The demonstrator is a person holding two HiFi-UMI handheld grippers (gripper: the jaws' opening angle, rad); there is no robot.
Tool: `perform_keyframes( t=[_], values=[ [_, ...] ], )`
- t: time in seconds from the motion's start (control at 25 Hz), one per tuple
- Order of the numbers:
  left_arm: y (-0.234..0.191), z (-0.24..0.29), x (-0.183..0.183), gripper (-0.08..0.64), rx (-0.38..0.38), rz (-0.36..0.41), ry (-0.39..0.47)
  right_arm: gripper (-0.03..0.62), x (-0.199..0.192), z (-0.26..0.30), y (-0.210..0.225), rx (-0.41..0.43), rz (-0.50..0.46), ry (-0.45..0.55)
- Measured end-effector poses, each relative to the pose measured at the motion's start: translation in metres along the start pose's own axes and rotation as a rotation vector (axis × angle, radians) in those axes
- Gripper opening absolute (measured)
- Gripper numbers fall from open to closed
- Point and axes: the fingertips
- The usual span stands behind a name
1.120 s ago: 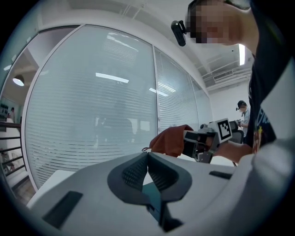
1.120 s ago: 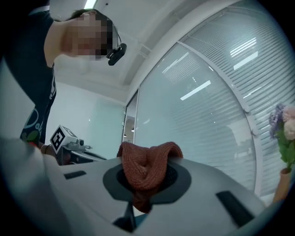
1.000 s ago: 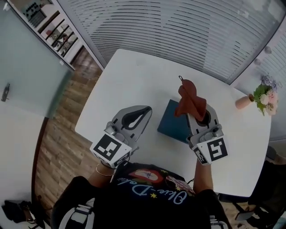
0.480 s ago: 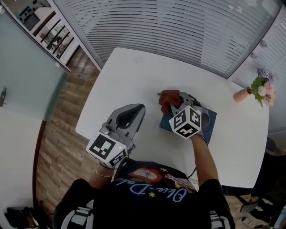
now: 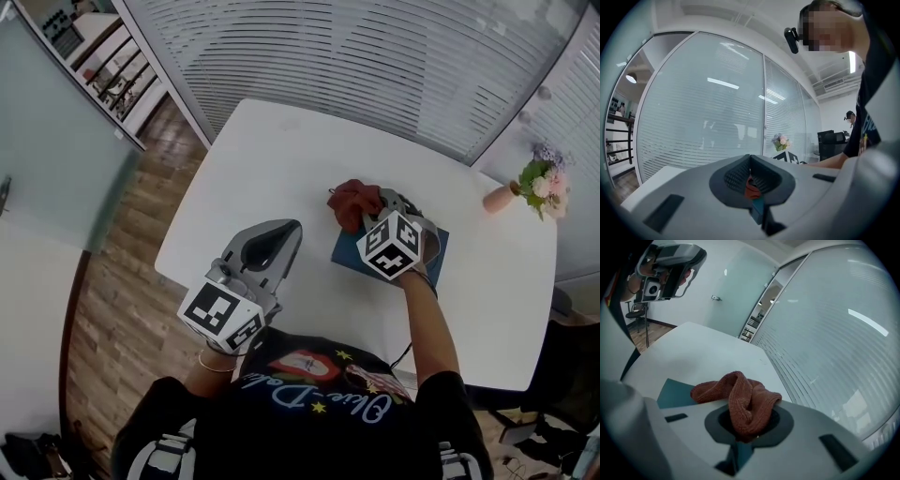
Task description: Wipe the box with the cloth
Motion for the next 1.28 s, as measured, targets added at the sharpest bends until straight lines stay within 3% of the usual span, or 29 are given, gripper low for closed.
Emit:
perform_keyframes(
  t=[0.44, 0.68, 0.96, 1.28],
  values=[
    [0.010, -0.001, -0.001, 0.003, -0.013, 0.006, 0.006, 0.021, -0.036, -0.023, 0.009, -0.059, 0.048, -0.032],
    [0.042, 0.033, 0.006, 0.003, -0.090, 0.010, 0.023, 0.021, -0.077, -0.050, 0.027, -0.063, 0.136, -0.052],
    [0.045, 0.042, 0.008, 0.003, -0.112, 0.018, 0.027, 0.021, -0.119, -0.073, 0.056, -0.164, 0.184, -0.107],
    [0.043, 0.042, 0.009, 0.003, -0.109, 0.016, 0.026, 0.021, -0.151, -0.094, 0.070, -0.216, 0.257, -0.131]
  ],
)
Point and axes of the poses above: the fingertips, and each gripper's own axes: z forward along the fingers, y to its right, x out of its top, and after that the axes turned 10 degrees about z, right-handed
